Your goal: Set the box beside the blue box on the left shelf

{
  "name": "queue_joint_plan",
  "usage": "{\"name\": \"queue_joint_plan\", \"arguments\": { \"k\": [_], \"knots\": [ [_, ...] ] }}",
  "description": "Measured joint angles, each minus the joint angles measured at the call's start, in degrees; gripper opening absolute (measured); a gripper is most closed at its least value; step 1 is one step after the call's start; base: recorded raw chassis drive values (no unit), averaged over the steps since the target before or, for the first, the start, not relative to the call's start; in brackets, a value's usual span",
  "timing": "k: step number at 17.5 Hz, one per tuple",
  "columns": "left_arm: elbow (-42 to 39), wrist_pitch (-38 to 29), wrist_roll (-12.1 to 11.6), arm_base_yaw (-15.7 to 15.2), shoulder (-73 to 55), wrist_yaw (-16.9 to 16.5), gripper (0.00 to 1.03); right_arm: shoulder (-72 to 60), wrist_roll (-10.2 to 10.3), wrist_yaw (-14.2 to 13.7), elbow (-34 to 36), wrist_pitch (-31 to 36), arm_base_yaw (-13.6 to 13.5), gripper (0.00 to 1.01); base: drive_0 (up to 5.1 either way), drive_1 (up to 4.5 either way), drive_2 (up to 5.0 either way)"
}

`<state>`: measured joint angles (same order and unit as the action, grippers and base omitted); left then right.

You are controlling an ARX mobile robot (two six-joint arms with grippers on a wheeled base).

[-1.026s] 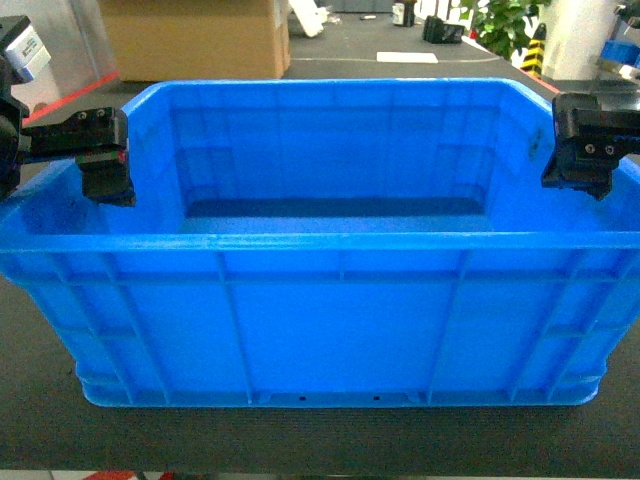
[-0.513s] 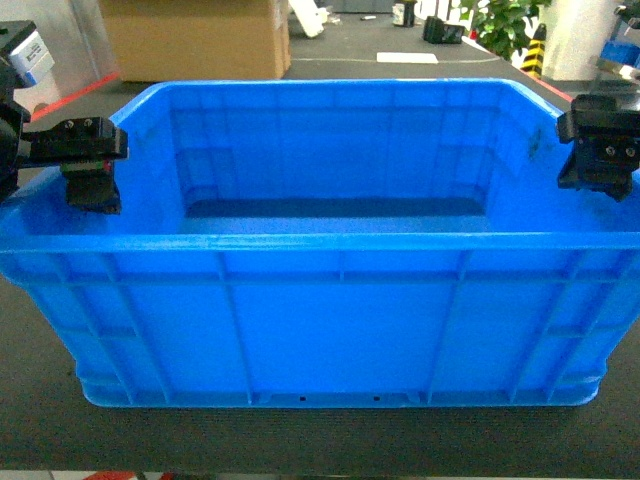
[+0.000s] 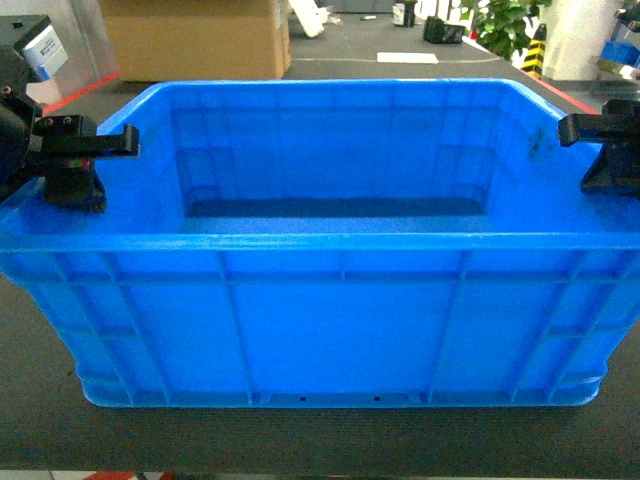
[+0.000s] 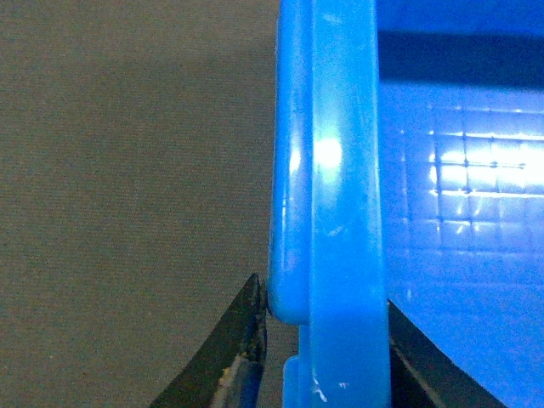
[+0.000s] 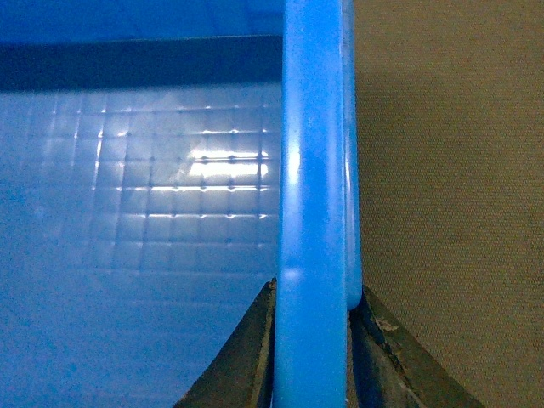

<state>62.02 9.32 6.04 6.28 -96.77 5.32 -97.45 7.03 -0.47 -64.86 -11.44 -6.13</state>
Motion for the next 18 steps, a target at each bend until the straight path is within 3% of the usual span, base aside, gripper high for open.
{"name": "queue_joint_plan", "arguments": {
  "k": [3, 9, 11, 14, 18],
  "knots": [
    [-0.02, -0.39, -0.31, 0.44, 0.13, 0.63, 0.21, 0.24, 0.11, -0.42, 0.35, 0.42, -0.33, 0.18, 0.0, 0.0, 0.0],
    [-1.6, -2.99, -0.48, 1.09, 1.03, 1.16, 0.2, 1.38, 0.9, -0.61, 1.7, 1.31, -0.63, 0.18, 0.0, 0.0, 0.0],
    [-6.47, -12.74, -0.46, 1.81, 5.16, 2.73, 0.19, 3.91, 3.32, -0.57, 4.55, 6.6, -1.03, 0.18, 0.0, 0.0, 0.0],
    [-10.82, -33.68, -1.18, 3.39, 14.38, 5.79, 0.19, 13.62, 3.93, -4.79, 6.56, 20.94, -2.25, 0.16, 0.0, 0.0, 0.0],
    [-13.46, -35.04, -0.46, 3.37, 14.69, 5.44, 0.19, 14.73, 4.02, -5.46, 8.48, 21.33, -2.56, 0.16, 0.0, 0.0, 0.0]
  ]
}}
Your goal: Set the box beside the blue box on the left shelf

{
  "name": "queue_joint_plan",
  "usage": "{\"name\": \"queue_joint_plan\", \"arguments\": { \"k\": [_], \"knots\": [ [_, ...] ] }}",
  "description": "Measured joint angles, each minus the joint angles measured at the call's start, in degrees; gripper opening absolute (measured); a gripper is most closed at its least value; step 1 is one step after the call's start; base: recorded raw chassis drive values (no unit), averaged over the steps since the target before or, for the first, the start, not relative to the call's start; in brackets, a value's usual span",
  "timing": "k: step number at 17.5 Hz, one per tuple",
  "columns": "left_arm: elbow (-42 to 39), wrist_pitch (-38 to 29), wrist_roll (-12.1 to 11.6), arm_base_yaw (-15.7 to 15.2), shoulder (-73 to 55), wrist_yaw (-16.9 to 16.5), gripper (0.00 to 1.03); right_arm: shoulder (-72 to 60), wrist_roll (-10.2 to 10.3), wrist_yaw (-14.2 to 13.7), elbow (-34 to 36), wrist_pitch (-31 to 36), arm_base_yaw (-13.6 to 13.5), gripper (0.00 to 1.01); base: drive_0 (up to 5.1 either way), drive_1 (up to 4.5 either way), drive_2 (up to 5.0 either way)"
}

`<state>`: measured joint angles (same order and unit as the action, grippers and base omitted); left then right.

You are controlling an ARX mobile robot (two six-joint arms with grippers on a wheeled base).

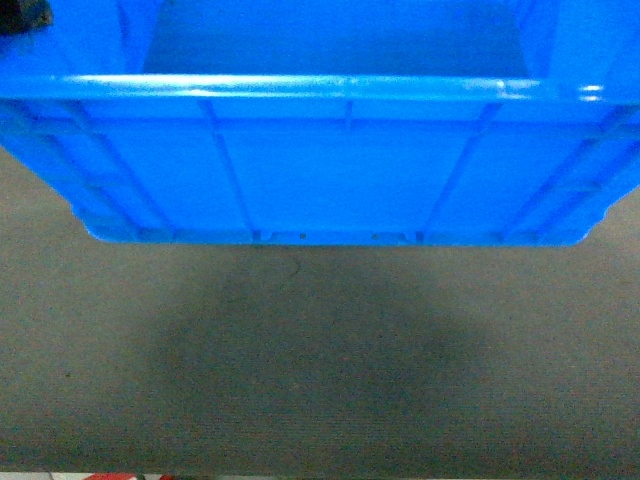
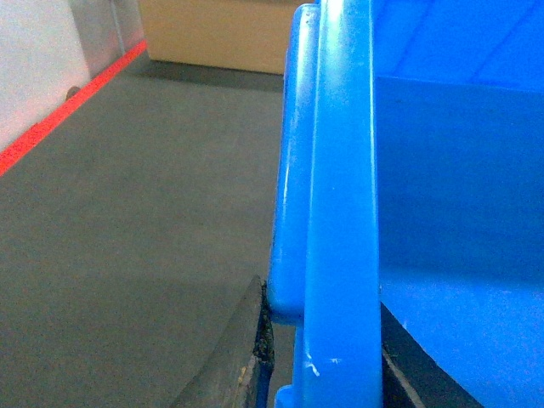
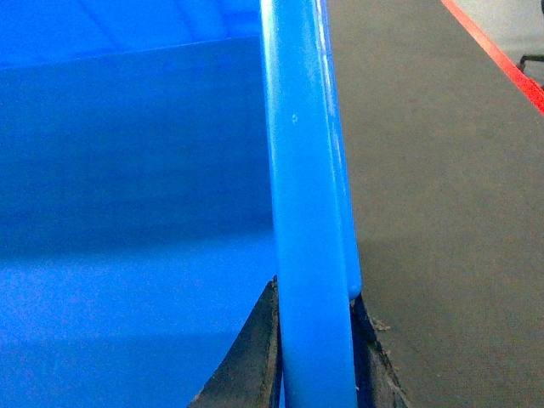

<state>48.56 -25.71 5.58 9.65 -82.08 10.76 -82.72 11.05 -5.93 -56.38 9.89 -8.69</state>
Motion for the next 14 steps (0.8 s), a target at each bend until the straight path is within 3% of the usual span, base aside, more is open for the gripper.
{"name": "queue_joint_plan", "arguments": {
  "k": [14],
  "knots": [
    [-1.25, -0.9, -0.02, 0.04, 0.5, 0.24, 0.19, 0.48, -0.61, -1.09, 1.55, 2.51, -0.68, 0.16, -0.4, -0.42, -0.4]
  ]
}}
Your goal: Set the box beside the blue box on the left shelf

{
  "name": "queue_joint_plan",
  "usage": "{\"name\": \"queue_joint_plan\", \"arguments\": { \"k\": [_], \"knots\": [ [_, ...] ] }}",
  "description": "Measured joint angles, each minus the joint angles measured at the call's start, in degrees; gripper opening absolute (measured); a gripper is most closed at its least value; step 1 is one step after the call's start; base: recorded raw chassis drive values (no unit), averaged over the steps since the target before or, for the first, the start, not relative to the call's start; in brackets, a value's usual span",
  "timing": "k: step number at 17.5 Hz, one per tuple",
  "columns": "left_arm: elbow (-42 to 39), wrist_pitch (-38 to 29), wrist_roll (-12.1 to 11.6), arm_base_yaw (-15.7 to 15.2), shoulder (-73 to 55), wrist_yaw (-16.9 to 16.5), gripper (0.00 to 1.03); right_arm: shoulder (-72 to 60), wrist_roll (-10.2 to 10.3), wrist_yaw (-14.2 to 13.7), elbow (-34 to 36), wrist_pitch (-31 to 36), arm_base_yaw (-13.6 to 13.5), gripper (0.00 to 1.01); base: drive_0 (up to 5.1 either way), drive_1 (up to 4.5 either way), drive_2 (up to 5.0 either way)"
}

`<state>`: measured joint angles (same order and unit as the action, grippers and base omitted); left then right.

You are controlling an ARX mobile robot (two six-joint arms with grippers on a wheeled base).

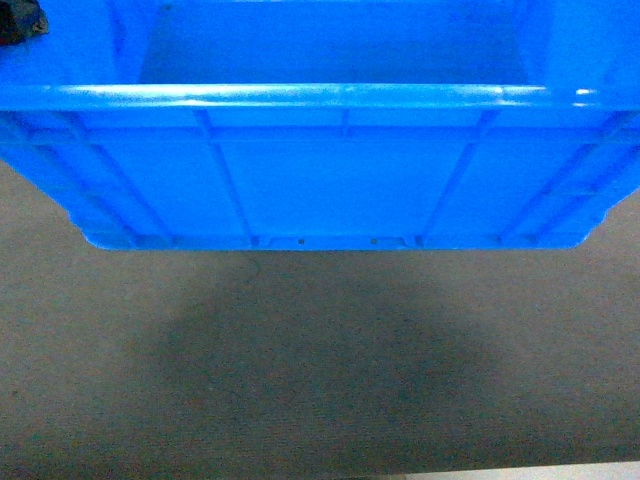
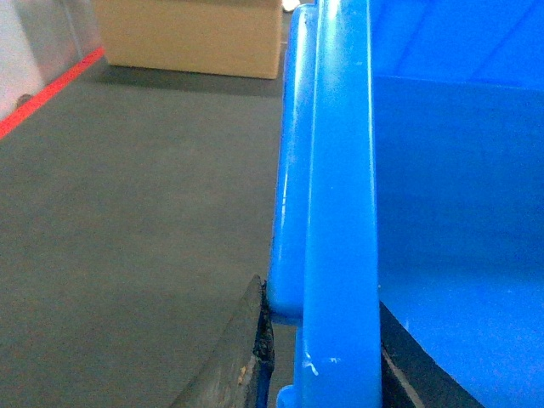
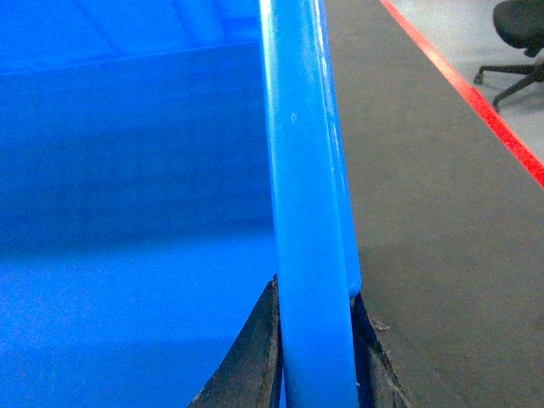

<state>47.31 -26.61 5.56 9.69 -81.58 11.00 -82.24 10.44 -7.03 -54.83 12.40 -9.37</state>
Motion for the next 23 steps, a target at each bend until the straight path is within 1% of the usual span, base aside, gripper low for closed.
{"name": "queue_joint_plan", "arguments": {
  "k": [4, 23],
  "knots": [
    [0.0, 0.02, 0.02, 0.31, 0.0, -0.04, 0.19, 0.02, 0.0, -0.13, 0.0, -0.02, 0.35, 0.16, -1.5, -1.5, -1.5],
    [0.0, 0.0, 0.04, 0.28, 0.0, -0.04, 0.19, 0.04, 0.04, -0.15, 0.0, 0.02, 0.35, 0.14, -1.7, -1.72, -1.7]
  ]
}}
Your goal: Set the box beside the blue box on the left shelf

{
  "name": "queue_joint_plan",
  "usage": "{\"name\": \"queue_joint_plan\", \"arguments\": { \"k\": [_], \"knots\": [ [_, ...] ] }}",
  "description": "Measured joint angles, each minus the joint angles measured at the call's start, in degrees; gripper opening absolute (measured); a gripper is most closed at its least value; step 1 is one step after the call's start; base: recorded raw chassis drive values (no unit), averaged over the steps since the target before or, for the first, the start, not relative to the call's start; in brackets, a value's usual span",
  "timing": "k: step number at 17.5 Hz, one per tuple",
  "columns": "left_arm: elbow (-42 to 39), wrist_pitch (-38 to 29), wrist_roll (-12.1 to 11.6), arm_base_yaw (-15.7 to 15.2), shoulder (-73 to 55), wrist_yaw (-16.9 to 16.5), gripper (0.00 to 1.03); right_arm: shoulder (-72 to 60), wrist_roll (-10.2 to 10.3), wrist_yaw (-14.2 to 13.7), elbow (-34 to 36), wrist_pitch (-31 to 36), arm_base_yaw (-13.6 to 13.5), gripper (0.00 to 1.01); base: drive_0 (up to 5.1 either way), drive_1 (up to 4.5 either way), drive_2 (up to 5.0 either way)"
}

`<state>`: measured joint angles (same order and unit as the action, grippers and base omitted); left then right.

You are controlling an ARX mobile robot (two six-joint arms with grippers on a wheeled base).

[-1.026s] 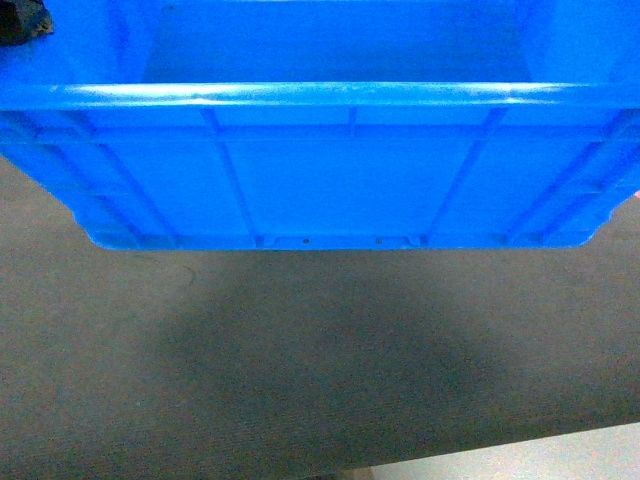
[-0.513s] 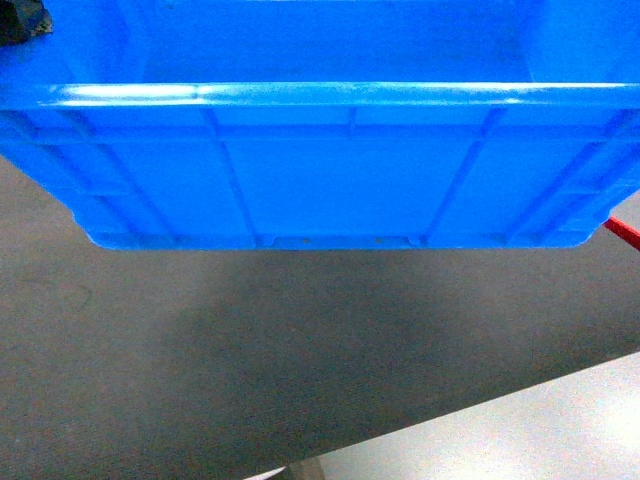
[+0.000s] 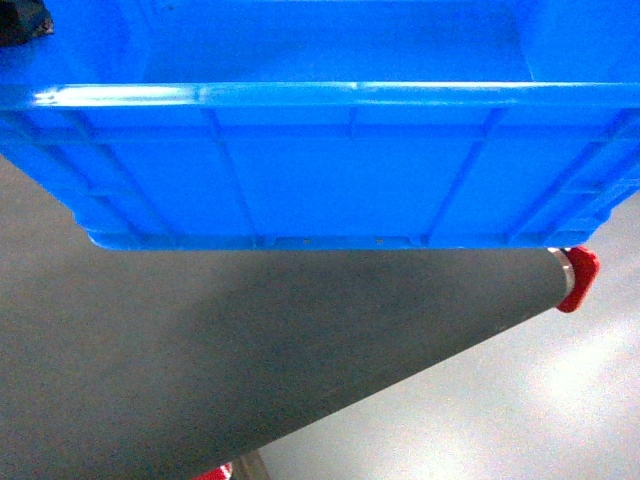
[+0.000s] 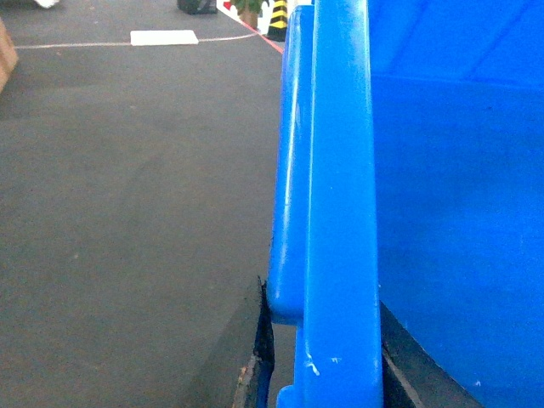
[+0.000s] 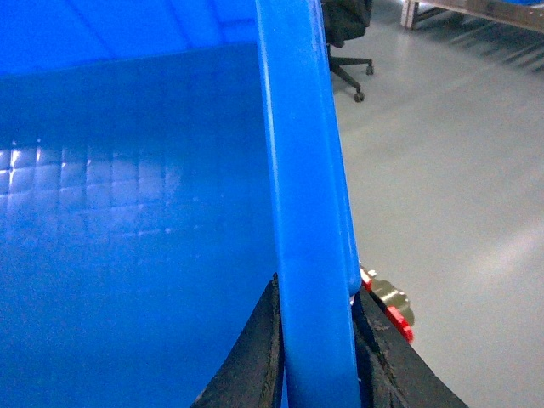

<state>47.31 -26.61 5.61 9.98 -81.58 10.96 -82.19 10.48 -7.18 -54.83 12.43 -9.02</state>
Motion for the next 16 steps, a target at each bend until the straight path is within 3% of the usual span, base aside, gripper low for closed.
{"name": "queue_joint_plan", "arguments": {
  "k": [16],
  "knots": [
    [0.0, 0.0, 0.02, 0.0, 0.0, -0.02, 0.19, 0.07, 0.02, -0.02, 0.0, 0.04, 0.0, 0.14, -1.7, -1.66, -1.7]
  ]
}}
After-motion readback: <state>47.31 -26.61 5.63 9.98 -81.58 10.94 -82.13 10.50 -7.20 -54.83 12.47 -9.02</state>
